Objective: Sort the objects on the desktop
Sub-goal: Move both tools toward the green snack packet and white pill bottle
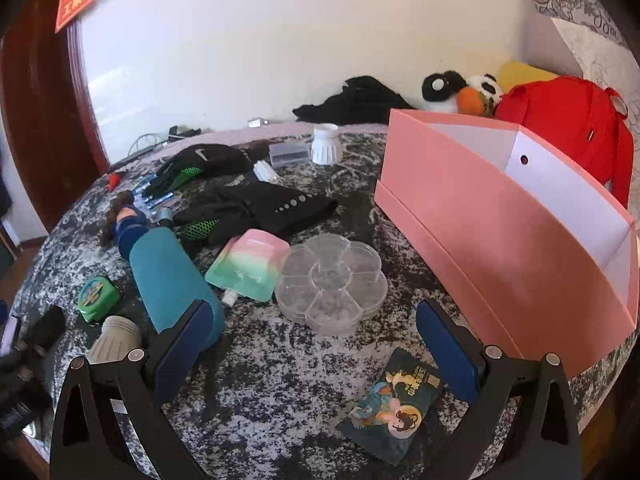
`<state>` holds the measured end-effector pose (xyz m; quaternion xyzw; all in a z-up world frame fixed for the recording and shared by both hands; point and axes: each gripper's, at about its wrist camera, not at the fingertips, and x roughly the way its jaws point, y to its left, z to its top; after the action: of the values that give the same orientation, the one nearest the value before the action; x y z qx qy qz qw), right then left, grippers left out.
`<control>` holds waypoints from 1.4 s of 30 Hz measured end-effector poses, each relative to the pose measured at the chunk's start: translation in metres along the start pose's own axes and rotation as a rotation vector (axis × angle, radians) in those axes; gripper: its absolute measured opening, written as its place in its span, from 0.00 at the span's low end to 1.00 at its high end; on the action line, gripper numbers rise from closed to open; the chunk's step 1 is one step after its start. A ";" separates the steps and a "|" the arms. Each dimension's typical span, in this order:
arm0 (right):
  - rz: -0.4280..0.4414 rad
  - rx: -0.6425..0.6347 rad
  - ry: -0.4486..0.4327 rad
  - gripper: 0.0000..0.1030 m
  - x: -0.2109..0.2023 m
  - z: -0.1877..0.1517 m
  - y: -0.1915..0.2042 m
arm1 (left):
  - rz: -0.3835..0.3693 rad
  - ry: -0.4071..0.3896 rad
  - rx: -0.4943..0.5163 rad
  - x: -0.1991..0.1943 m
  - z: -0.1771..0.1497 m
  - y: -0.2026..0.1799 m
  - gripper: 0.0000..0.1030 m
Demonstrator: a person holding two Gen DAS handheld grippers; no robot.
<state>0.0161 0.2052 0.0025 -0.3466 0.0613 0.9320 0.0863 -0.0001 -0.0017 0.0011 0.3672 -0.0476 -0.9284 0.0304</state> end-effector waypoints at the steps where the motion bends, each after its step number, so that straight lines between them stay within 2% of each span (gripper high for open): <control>1: -0.008 -0.014 0.000 1.00 0.000 -0.001 0.003 | -0.001 -0.003 -0.006 0.000 0.001 0.001 1.00; 7: -0.050 -0.095 0.001 1.00 -0.002 -0.008 0.018 | -0.005 -0.020 -0.042 -0.003 0.004 0.009 1.00; 12: -0.054 -0.131 0.018 1.00 0.003 -0.005 0.027 | -0.008 -0.035 -0.072 -0.005 0.006 0.015 1.00; 14: -0.051 -0.138 0.016 1.00 0.002 -0.007 0.026 | -0.017 -0.046 -0.075 -0.004 0.008 0.006 1.00; 21: -0.042 -0.154 0.002 1.00 -0.001 -0.007 0.028 | -0.027 -0.069 -0.138 -0.012 0.002 0.020 1.00; 27: 0.019 -0.141 -0.006 1.00 -0.005 -0.007 0.029 | -0.020 -0.085 -0.124 -0.018 0.006 0.019 1.00; 42: -0.006 -0.128 -0.012 1.00 -0.004 -0.007 0.022 | -0.036 -0.071 -0.112 -0.018 0.007 0.015 1.00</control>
<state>0.0193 0.1820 0.0009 -0.3460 0.0001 0.9358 0.0671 0.0086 -0.0148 0.0198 0.3326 0.0103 -0.9424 0.0324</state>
